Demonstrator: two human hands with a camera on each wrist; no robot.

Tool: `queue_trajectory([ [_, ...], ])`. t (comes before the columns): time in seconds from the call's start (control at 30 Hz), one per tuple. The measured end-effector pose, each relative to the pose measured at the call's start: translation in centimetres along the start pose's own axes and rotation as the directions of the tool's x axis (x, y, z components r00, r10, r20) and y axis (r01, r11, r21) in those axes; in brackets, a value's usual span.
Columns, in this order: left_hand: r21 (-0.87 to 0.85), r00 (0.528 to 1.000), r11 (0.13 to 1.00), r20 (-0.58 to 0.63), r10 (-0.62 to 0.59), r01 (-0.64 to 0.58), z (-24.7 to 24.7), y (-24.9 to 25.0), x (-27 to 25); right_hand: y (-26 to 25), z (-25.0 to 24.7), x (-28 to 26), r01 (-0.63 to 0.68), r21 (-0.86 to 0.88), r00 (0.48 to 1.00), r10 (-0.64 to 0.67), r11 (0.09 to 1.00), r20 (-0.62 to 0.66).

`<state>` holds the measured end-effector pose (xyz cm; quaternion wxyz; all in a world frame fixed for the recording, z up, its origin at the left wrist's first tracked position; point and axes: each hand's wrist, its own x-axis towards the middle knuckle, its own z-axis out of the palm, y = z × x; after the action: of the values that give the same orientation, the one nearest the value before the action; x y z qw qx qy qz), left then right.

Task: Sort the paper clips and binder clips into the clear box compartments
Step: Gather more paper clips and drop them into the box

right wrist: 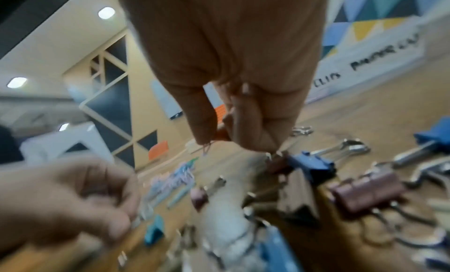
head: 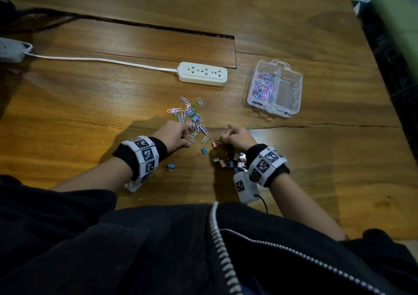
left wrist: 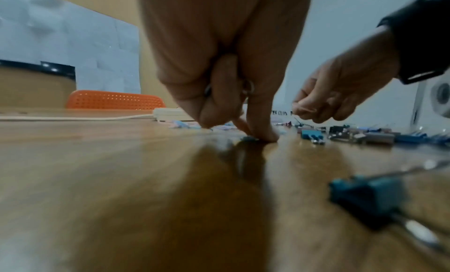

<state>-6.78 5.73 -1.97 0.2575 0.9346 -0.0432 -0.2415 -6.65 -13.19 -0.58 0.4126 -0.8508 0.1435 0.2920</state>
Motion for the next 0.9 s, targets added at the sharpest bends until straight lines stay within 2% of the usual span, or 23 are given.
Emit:
queue_trajectory([
  [0.03,0.010,1.000,1.000,0.024,0.011,-0.011,0.0,0.0,0.0,0.0,-0.3,-0.1,-0.014,0.166,0.999,0.009,0.986,0.031],
  [0.1,-0.074,0.998,0.997,0.061,0.001,0.004,-0.1,-0.1,0.0,0.1,-0.9,-0.2,-0.032,0.497,0.995,-0.018,0.867,0.096],
  [0.13,-0.169,0.997,0.985,0.077,-0.020,0.033,-0.3,-0.3,0.0,0.0,-1.1,-0.3,-0.035,0.604,0.992,-0.045,0.796,0.116],
  [0.2,-0.401,0.992,0.909,0.101,-0.074,0.109,-0.7,-0.6,0.3,-0.2,-1.3,-0.3,-0.033,0.701,0.986,-0.091,0.713,0.139],
  [0.23,-0.536,0.988,0.831,0.121,-0.096,0.147,-1.0,-0.7,0.4,-0.3,-1.3,-0.3,-0.035,0.727,0.983,-0.106,0.686,0.148],
  [0.27,-0.681,0.983,0.710,0.153,-0.098,0.177,-1.3,-0.8,0.6,-0.6,-1.3,-0.3,-0.047,0.754,0.980,-0.117,0.655,0.163],
  [0.33,-0.907,0.974,0.358,0.222,-0.038,0.221,-1.9,-1.0,0.8,-1.0,-1.3,-0.2,-0.092,0.790,0.968,-0.131,0.607,0.213],
  [0.37,-0.951,0.969,0.196,0.246,0.006,0.240,-2.1,-1.1,0.9,-1.2,-1.3,-0.2,-0.119,0.794,0.962,-0.128,0.596,0.241],
  [0.4,-0.963,0.964,0.079,0.261,0.048,0.256,-2.4,-1.0,0.8,-1.5,-1.2,-0.3,-0.144,0.790,0.958,-0.117,0.595,0.263],
  [0.43,-0.963,0.959,-0.002,0.270,0.089,0.271,-2.5,-1.0,0.8,-1.8,-1.0,-0.2,-0.166,0.777,0.956,-0.094,0.607,0.278],
  [0.5,-0.950,0.947,-0.106,0.275,0.166,0.295,-2.8,-0.9,0.5,-2.4,-0.3,0.2,-0.172,0.701,0.964,-0.030,0.693,0.266],
  [0.57,-0.933,0.944,-0.189,0.271,0.190,0.306,-2.9,-0.4,0.2,-2.5,0.8,1.1,-0.094,0.484,0.987,0.019,0.870,0.157],
  [0.63,-0.923,0.950,-0.245,0.258,0.174,0.296,-2.7,0.0,0.1,-2.5,1.8,1.7,0.041,0.174,0.997,-0.051,0.984,0.056],
  [0.7,-0.933,0.960,-0.230,0.254,0.120,0.276,-2.3,0.2,0.2,-2.6,2.3,1.8,0.148,-0.135,0.988,-0.143,0.980,0.050],
  [0.73,-0.949,0.963,-0.166,0.258,0.076,0.267,-2.1,0.3,0.4,-2.5,2.5,1.9,0.180,-0.254,0.984,-0.174,0.950,0.045],
  [0.77,-0.968,0.969,-0.044,0.248,0.021,0.249,-1.8,0.4,0.6,-2.4,2.6,2.0,0.202,-0.321,0.979,-0.200,0.925,0.040],
  [0.83,-0.930,0.982,0.317,0.173,-0.070,0.186,-1.5,0.8,1.0,-2.5,2.8,2.0,0.230,-0.344,0.972,-0.234,0.910,0.029],
  [0.9,-0.726,0.995,0.681,0.065,-0.074,0.098,-1.2,1.0,1.3,-2.5,2.9,2.1,0.238,-0.372,0.969,-0.248,0.897,0.021],
])
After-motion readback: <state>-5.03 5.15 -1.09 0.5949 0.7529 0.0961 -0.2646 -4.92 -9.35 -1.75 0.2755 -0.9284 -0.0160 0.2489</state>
